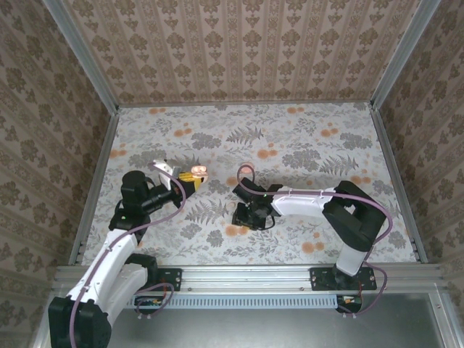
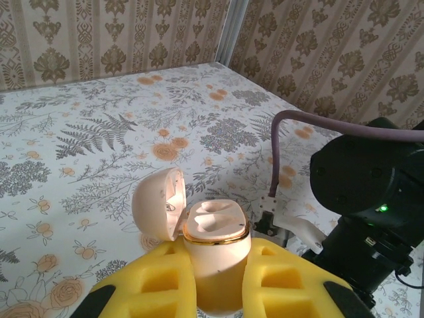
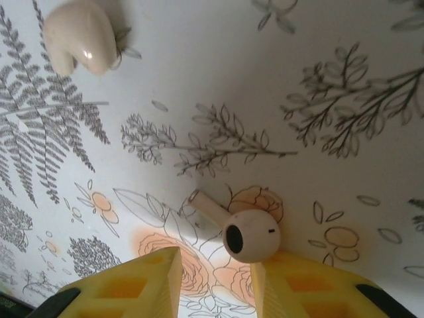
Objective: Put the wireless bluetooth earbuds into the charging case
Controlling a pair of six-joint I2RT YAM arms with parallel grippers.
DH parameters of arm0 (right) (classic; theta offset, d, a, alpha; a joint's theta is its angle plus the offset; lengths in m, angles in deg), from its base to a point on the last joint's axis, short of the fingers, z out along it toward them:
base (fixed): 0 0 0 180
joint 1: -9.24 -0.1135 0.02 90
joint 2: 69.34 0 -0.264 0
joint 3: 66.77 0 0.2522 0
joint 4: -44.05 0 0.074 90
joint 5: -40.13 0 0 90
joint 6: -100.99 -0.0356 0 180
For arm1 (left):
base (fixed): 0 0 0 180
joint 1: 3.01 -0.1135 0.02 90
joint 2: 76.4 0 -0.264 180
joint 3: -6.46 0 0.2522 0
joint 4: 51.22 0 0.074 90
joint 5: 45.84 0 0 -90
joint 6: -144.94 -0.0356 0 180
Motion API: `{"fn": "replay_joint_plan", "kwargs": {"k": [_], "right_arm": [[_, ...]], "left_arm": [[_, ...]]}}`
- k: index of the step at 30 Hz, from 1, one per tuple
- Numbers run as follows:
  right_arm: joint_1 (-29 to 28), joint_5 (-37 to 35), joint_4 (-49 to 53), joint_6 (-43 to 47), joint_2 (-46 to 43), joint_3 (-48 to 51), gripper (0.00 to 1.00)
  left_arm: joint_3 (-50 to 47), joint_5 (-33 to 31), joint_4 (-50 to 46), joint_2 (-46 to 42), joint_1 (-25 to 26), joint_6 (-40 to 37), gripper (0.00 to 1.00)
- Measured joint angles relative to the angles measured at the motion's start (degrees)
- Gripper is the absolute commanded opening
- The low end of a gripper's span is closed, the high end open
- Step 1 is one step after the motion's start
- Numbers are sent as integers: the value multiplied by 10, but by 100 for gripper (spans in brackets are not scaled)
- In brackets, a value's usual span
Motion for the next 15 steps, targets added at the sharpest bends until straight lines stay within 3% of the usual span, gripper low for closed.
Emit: {"fn": "replay_joint_plan", "kwargs": {"k": [7, 15], "right_arm": [[35, -38, 47, 38, 9, -45, 34], [39, -56, 85, 75, 24, -80, 34]], "left_arm": [[0, 0, 0, 0, 0, 0, 0], [0, -2, 0, -2, 0, 0, 0]]}}
